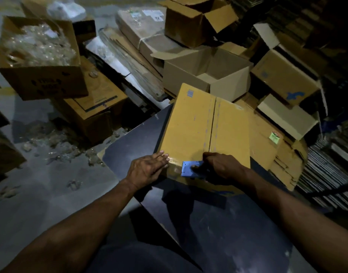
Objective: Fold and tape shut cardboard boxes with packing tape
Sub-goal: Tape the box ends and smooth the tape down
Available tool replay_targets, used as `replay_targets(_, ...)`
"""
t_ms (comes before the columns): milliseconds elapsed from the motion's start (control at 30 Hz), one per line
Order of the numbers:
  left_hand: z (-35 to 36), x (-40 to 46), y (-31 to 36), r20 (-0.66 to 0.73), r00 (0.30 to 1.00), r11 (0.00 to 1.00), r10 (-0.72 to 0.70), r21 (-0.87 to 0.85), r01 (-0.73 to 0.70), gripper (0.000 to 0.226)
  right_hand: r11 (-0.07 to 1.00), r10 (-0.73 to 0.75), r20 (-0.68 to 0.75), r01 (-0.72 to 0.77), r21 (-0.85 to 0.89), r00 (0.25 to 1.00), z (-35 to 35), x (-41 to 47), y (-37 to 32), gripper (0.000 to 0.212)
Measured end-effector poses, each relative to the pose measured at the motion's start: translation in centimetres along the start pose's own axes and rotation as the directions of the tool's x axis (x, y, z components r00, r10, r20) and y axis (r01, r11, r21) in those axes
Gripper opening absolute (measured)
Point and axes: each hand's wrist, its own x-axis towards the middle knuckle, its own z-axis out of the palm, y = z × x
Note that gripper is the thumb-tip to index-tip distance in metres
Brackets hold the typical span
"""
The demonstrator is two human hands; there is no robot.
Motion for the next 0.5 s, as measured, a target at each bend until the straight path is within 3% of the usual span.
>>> replay_targets(100,-0.1,-0.2,-0.5,0.029,0.999,1.000,0.020,0.021,-0.020,0.041,0.999,-0.018,0.017,0.019,-0.038,1.000,0.1,-0.2,0.6,0.032)
replay_targets(167,-0.2,-0.4,-0.6,0.046,0.999,0.999,0.025,0.042,-0.027,0.045,1.000,0.025,0.054,-0.024,-0.020,0.998,-0.2,-0.1,0.8,0.060)
replay_targets(233,-0.6,-0.2,-0.5,0.068,0.997,0.999,0.020,0.048,-0.023,0.046,0.996,0.077,0.073,-0.080,0.034,0.994,-0.9,0.0,0.6,0.073)
replay_targets(367,-1.0,0.2,0.3,0.087,0.996,0.999,-0.029,0.033,0.027,0.041,0.996,0.084,0.158,-0.084,-0.010,0.984,-2.0,-1.4,1.4,0.065)
replay_targets(500,-1.2,0.5,0.9,0.129,0.991,0.996,-0.024,0.093,0.012,0.055,0.989,0.143,0.262,-0.127,-0.075,0.954,-2.8,-3.3,3.0,0.042)
